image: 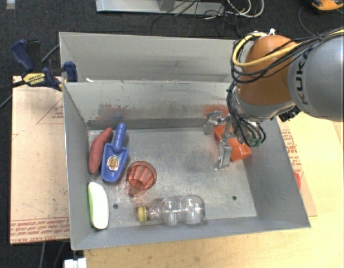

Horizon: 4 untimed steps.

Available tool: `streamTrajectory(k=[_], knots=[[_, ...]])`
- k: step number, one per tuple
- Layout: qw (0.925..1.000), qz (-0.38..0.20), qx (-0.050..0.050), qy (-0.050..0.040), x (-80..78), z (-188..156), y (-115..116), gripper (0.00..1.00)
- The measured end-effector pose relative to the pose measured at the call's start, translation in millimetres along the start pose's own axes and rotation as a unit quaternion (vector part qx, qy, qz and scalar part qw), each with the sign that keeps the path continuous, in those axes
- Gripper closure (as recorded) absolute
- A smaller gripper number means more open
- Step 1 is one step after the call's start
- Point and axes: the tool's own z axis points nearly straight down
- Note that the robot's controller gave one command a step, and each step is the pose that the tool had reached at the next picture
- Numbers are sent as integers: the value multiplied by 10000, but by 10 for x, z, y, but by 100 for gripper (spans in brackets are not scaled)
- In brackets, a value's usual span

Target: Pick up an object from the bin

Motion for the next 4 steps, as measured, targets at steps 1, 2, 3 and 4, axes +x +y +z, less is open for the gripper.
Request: streamTrajectory(k=[1,2,3,4], knots=[[10000,-5,2,-36,-14,-49,2,0],[9981,-612,-2,-20,530,714,197,0],[9984,-571,-4,-34,631,752,1060,0],[9995,-326,-8,-27,852,856,1091,0]])
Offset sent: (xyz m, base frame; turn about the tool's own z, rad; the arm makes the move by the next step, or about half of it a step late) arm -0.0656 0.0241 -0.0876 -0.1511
